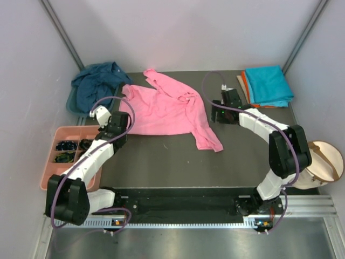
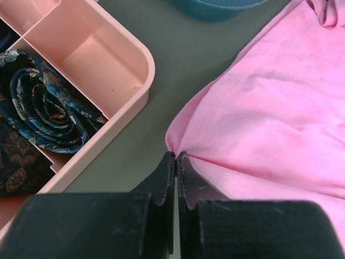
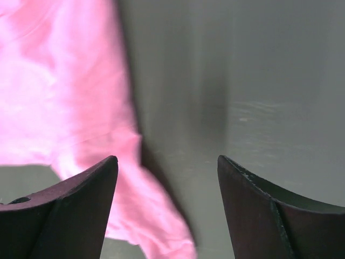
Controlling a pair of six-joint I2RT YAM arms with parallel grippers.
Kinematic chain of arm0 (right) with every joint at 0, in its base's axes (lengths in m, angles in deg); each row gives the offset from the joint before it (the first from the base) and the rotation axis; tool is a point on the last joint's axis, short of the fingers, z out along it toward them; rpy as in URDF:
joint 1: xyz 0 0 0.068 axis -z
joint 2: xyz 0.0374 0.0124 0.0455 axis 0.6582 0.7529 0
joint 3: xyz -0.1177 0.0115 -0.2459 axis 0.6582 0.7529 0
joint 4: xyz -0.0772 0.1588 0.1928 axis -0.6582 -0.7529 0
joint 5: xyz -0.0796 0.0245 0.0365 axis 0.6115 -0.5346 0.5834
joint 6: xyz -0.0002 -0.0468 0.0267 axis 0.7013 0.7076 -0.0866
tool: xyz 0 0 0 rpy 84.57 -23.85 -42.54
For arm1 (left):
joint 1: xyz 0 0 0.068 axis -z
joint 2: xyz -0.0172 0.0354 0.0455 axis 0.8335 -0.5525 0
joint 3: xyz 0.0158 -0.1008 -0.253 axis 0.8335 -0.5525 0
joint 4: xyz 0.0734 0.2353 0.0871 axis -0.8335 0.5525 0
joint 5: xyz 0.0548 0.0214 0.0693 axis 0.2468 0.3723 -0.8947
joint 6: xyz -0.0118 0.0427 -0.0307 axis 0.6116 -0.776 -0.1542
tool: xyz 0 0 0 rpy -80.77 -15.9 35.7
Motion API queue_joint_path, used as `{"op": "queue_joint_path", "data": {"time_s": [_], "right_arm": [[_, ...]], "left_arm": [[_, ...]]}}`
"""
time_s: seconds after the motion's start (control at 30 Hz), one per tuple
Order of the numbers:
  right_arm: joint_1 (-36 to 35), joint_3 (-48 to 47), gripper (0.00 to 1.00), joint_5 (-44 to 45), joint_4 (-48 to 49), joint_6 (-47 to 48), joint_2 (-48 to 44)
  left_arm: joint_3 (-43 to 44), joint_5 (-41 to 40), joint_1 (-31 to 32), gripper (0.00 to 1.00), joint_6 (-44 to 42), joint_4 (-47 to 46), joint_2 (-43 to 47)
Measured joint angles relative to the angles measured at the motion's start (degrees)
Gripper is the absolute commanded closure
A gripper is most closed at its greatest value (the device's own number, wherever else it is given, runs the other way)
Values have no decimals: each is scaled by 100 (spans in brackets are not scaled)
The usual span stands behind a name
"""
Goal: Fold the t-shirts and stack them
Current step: Flatten out the tshirt
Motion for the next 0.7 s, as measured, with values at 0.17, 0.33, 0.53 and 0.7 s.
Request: {"op": "queue_joint_path", "data": {"time_s": [0.17,0.33,0.53,0.7], "right_arm": [[-426,-129,25,-549,79,306,162],[-680,-363,26,-903,76,566,289],[-868,-675,27,-1049,37,813,629],[-1008,-1115,31,-1080,-103,962,1117]], "left_arm": [[-20,214,-31,100,-55,-24,-33],[-136,400,-33,100,-52,-59,-160],[-179,452,-33,100,-68,-68,-179],[-186,481,-33,100,-72,-68,-179]]}}
